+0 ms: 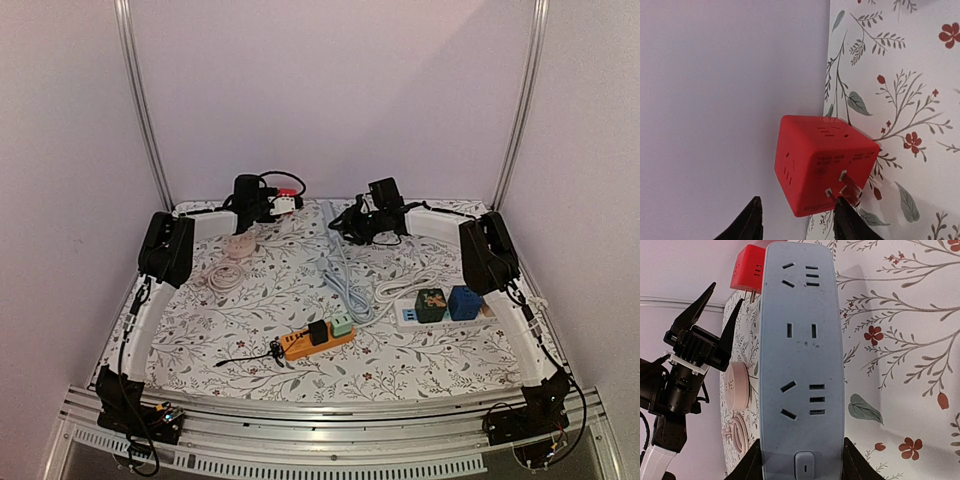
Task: Insert the plug
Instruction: Adjust the plug at the center of the board.
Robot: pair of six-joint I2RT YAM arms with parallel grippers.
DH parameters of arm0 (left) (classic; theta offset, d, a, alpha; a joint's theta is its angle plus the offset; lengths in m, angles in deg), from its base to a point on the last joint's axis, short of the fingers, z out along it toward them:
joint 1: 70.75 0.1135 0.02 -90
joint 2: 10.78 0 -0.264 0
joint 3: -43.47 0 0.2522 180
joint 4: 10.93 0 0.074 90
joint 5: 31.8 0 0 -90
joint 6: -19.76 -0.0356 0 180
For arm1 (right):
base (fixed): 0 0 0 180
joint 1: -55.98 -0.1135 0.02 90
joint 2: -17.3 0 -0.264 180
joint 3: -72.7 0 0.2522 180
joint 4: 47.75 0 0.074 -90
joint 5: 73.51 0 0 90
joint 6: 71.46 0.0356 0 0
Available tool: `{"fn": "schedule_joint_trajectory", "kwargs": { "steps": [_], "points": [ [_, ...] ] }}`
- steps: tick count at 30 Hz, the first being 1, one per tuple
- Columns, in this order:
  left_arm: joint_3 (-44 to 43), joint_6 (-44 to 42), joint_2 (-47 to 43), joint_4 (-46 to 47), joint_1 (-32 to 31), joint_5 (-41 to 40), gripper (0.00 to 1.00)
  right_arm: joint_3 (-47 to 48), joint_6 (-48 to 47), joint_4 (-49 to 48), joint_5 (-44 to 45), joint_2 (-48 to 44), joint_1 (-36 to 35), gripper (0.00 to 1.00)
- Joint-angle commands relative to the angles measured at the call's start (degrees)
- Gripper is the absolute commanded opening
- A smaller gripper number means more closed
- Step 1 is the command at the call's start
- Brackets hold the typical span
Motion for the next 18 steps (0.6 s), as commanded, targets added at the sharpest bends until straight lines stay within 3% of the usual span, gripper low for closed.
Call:
{"fn": "schedule_joint_trajectory", "kwargs": {
  "steps": [1, 4, 9, 14, 18],
  "points": [
    [-0.6, -2.6, 0.7, -8.5, -0.4, 2.9, 0.50, -0.9, -0.9, -1.1, -2.3, -4.0, 0.6, 0.00],
    [-1.2, -3.3, 1.5, -8.7, -0.6, 2.6, 0.50, -1.2, -0.8, -1.8, -2.4, -4.0, 0.6, 0.00],
    [-9.6, -2.6, 5.7, -13.4, -0.8, 1.0, 0.46, -2.4, 0.3, -3.4, -3.1, -3.9, 1.2, 0.00],
    [-4.1, -4.6, 2.8, -14.0, -0.4, 2.6, 0.48, -3.2, 0.7, -4.3, -2.9, -4.1, 1.4, 0.00],
    [-5.6, -4.7, 3.9, -15.8, -0.7, 1.6, 0.50, -2.9, 2.2, -6.0, -3.2, -3.1, 1.5, 0.00]
  ]
}}
